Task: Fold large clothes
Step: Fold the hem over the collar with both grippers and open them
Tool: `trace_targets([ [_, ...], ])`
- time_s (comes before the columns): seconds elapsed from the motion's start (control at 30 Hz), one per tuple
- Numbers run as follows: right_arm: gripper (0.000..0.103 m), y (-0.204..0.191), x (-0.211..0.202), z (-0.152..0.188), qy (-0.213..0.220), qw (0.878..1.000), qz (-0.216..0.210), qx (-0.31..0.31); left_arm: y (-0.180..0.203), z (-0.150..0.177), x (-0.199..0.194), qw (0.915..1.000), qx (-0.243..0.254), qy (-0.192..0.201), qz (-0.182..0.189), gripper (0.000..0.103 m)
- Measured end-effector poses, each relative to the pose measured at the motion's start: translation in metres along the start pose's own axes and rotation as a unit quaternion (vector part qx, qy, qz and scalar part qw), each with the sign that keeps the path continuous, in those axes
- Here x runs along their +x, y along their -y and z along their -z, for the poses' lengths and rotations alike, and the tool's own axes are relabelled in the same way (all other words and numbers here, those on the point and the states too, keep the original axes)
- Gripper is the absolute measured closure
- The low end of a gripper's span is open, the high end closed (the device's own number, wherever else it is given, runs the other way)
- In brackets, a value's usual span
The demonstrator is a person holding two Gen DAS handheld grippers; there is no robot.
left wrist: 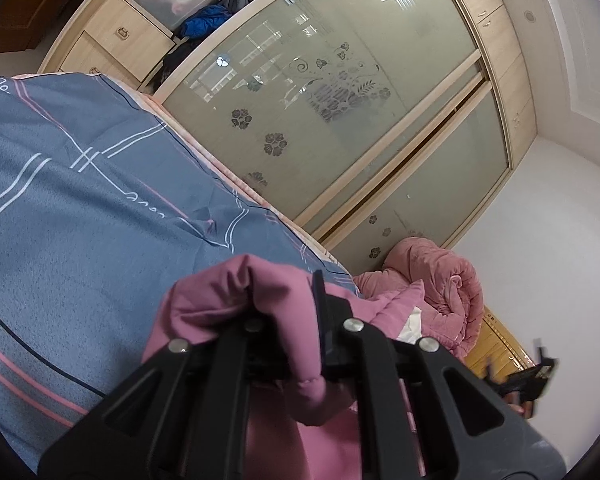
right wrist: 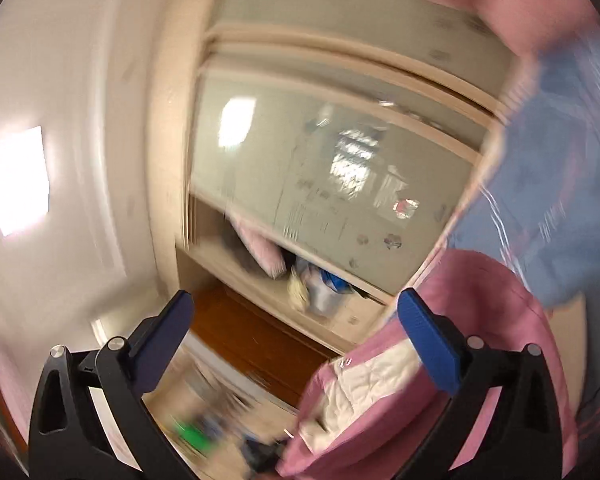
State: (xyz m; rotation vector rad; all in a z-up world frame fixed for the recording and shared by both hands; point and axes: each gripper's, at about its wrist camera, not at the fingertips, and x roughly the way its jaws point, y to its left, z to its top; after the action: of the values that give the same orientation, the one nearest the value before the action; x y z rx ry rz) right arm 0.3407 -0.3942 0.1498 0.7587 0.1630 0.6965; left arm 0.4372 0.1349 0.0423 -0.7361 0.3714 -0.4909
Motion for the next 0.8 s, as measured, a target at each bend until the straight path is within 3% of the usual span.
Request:
trace_targets([
  [0.03,0.001,-0.022,0.010,0.005,-0.044,0.997,0.029,-0.065,-0.001,0.000,0.001,1.0000,0.000,-0.001,-0.002,0.094],
  [0.1,0.001,-0.071,0.044,0.040,-0.170,0.951,0.104,-0.237,-0.001,0.000,0.001,1.0000,-0.001,-0.001,-0.003,0.094],
  [0.13,0.001,-0.087,0.067,0.074,-0.246,0.899,0.150,-0.330,-0.001,-0.001,0.001,1.0000,-0.003,-0.002,-0.003,0.094],
  [0.17,0.001,-0.090,0.082,0.097,-0.293,0.864,0.177,-0.369,0.000,-0.001,0.002,1.0000,-0.004,-0.002,-0.003,0.094],
  [0.2,0.001,-0.082,0.101,0.121,-0.351,0.837,0.202,-0.369,0.000,-0.001,0.001,1.0000,-0.003,-0.003,-0.004,0.094],
  [0.23,0.001,-0.074,0.111,0.132,-0.379,0.831,0.209,-0.350,0.001,-0.002,0.001,1.0000,0.000,-0.003,-0.005,0.093],
  [0.3,0.001,-0.059,0.128,0.148,-0.415,0.830,0.218,-0.303,0.003,-0.002,0.000,1.0000,0.002,-0.003,-0.005,0.093],
  [0.37,0.001,-0.051,0.141,0.150,-0.399,0.837,0.248,-0.280,0.005,-0.003,-0.001,1.0000,0.005,-0.003,-0.008,0.092],
  [0.43,0.001,-0.040,0.148,0.144,-0.385,0.858,0.254,-0.227,0.011,-0.004,-0.002,0.9998,0.013,-0.003,-0.012,0.089],
  [0.5,0.001,-0.041,0.152,0.143,-0.361,0.861,0.273,-0.234,0.016,-0.007,-0.004,0.9997,0.017,-0.004,-0.016,0.084],
  [0.53,0.001,-0.044,0.152,0.144,-0.345,0.861,0.278,-0.248,0.020,-0.008,-0.005,0.9997,0.019,-0.005,-0.011,0.076],
  [0.57,0.001,-0.046,0.154,0.144,-0.330,0.862,0.282,-0.260,0.023,-0.010,-0.006,0.9997,0.022,-0.004,-0.010,0.061],
  [0.6,0.001,-0.049,0.155,0.143,-0.305,0.862,0.297,-0.276,0.028,-0.012,-0.009,0.9995,0.029,-0.001,-0.011,0.045],
  [0.63,0.001,-0.051,0.157,0.141,-0.281,0.862,0.309,-0.286,0.032,-0.014,-0.011,0.9993,0.035,0.007,-0.014,0.019],
  [0.67,0.001,-0.051,0.155,0.139,-0.257,0.864,0.318,-0.293,0.037,-0.016,-0.019,0.9983,0.042,0.030,-0.026,0.002],
  [0.7,0.001,-0.050,0.153,0.133,-0.236,0.868,0.325,-0.292,0.045,-0.018,-0.033,0.9944,0.051,0.081,-0.047,0.002],
  [0.8,0.001,-0.038,0.150,0.120,-0.199,0.883,0.341,-0.256,0.055,-0.029,-0.055,0.9900,0.041,0.127,-0.045,0.002],
])
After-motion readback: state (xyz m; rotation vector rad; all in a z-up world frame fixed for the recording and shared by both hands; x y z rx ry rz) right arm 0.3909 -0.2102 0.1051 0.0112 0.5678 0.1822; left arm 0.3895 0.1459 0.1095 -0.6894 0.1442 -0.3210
